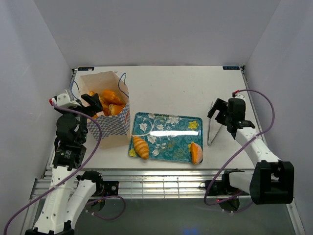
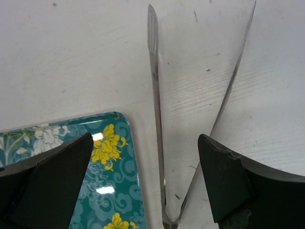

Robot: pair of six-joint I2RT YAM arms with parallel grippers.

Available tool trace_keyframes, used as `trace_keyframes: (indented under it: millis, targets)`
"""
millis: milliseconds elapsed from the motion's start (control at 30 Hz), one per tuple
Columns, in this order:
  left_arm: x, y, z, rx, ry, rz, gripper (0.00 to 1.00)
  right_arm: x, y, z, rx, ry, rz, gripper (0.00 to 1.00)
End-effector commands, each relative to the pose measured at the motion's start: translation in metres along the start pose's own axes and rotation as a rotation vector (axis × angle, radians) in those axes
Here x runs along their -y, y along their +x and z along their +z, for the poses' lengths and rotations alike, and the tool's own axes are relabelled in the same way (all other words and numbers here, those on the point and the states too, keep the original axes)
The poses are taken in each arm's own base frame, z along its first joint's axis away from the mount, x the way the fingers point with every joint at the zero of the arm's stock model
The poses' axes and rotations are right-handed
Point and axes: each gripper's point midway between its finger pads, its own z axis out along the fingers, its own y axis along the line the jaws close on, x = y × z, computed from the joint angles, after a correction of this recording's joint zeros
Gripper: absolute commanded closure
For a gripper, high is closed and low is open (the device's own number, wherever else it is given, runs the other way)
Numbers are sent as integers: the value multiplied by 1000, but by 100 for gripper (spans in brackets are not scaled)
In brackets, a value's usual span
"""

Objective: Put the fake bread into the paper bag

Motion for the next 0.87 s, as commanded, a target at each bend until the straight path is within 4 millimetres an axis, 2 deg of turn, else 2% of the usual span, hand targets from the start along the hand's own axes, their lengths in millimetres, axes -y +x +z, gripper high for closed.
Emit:
trace_keyframes:
  millis: [0, 33, 100, 167, 200, 300, 667, 833]
  targets:
    - [16, -5, -2, 3, 83, 4, 2, -32, -43, -28, 121, -119, -88, 4]
    - [19, -4, -2, 1, 97, 3, 2, -41, -55, -42, 180, -143, -106, 9]
    - [26, -4, -4, -1, 135, 1, 2, -62, -74, -66, 277, -188, -166, 10]
    - [29, -5, -6, 7, 154, 0, 2, -82, -77, -81, 309, -224, -236, 10]
    - [31, -4, -5, 5, 160, 0, 2, -87, -87, -91, 337, -214, -251, 10]
    - [32, -1, -4, -8, 161, 6, 2, -104, -90, -105, 350, -221, -289, 10]
    - [34, 6, -2, -30, 158, 15, 2, -90, -56, -97, 275, -219, -329, 10]
    - [31, 6, -2, -25, 142, 18, 2, -96, -47, -96, 249, -266, -348, 10]
